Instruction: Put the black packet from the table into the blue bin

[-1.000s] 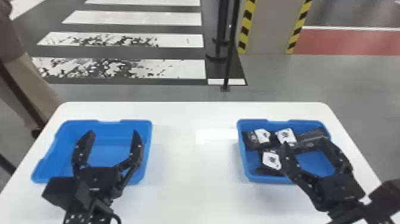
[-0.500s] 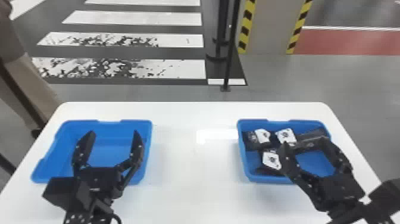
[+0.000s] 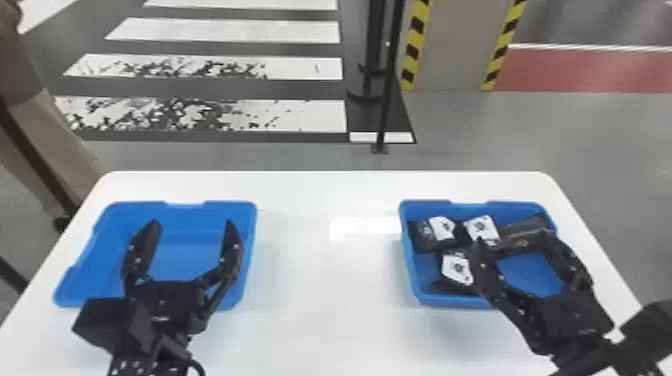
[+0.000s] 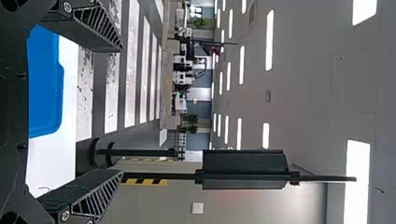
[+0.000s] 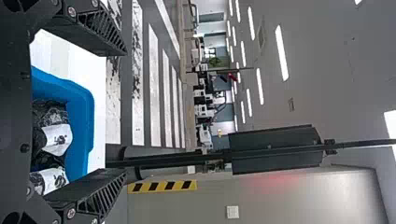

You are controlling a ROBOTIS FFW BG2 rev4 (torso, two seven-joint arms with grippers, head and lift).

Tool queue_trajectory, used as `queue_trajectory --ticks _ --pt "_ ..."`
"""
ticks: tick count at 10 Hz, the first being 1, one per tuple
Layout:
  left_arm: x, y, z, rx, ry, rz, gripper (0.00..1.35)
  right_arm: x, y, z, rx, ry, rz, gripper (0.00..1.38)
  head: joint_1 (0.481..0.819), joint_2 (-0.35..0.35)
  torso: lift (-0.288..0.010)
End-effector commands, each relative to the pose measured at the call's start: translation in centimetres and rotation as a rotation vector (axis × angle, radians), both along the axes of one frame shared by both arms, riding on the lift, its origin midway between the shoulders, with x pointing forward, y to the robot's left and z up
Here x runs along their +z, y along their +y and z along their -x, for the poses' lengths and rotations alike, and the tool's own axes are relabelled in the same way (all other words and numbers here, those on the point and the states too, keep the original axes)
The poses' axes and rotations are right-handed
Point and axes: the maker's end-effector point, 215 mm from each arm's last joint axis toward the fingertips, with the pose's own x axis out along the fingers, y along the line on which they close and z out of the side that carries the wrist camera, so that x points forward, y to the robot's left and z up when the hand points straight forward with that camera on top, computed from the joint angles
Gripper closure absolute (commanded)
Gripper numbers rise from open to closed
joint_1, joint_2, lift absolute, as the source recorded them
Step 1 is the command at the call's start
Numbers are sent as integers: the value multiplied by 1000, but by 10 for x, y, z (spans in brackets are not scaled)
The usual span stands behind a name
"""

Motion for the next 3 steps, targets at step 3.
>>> queue_trajectory --ticks 3 --pt "0 0 0 0 -2 0 101 0 2 -1 4 9 2 130 695 -20 -110"
